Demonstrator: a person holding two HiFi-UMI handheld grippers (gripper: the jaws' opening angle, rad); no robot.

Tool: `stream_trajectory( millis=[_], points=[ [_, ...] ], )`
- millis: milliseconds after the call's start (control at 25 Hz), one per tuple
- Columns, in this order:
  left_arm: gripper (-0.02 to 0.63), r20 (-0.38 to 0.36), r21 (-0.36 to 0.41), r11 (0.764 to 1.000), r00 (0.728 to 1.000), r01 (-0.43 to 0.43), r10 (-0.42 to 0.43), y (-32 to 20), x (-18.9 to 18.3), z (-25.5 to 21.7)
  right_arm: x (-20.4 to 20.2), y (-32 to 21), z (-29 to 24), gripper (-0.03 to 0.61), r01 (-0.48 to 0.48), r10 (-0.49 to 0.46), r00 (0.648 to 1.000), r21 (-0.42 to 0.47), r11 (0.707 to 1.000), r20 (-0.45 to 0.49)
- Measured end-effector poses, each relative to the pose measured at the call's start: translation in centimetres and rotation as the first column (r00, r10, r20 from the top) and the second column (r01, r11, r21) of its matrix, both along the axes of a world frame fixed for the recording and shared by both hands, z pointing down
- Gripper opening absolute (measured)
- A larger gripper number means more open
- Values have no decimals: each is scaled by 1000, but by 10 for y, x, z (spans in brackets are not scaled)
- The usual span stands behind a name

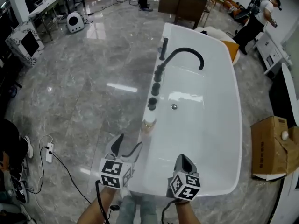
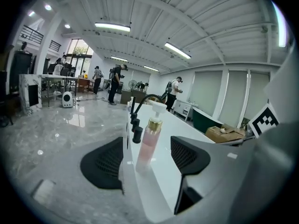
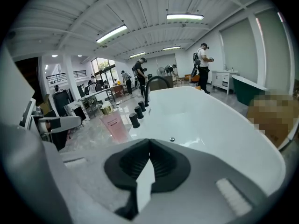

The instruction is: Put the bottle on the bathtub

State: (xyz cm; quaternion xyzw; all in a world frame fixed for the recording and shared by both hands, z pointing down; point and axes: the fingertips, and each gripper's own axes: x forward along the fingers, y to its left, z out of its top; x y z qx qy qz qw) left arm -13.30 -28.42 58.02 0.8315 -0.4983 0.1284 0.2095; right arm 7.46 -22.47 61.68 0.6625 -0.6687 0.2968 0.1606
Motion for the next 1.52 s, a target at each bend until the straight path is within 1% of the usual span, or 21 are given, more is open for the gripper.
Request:
stream_trajectory(
  millis=[240,400,520,680,880,920,1000,1080,1240,1360,1520],
  points=[
    [307,-34,19,998,998,61,-60,30,-30,-53,-17,13,-55,3,44,-41,997,53,998,-60],
    [304,-38,61,995,996,84,-82,42,-44,-96,-28,20,-92,3,85,-74,990,94,992,-116],
    [270,-48,94,990,994,106,-101,49,-45,-130,-28,28,-123,3,111,-92,985,122,986,-148],
    [178,-52,127,982,990,136,-131,63,-56,-163,-36,38,-164,3,149,-112,974,182,972,-197],
    [100,-34,152,971,982,187,-184,73,-70,-191,-39,41,-200,3,147,-108,980,238,960,-169],
    [95,-29,160,967,981,196,-194,74,-72,-197,-37,40,-205,3,145,-106,981,247,958,-165],
    [56,-20,181,960,977,212,-212,77,-74,-208,-33,38,-215,3,143,-102,981,263,954,-162],
    [32,-5,203,953,974,224,-228,80,-76,-219,-29,37,-223,3,141,-99,982,280,950,-162],
    [11,33,250,942,970,224,-240,86,-67,-239,-15,34,-239,3,160,-109,978,313,936,-175],
    [9,49,278,937,971,211,-234,82,-56,-250,-6,28,-256,3,182,-119,974,345,921,-195],
    [8,74,331,919,966,212,-249,72,-53,-266,2,21,-278,3,193,-123,972,379,905,-201]
  ],
)
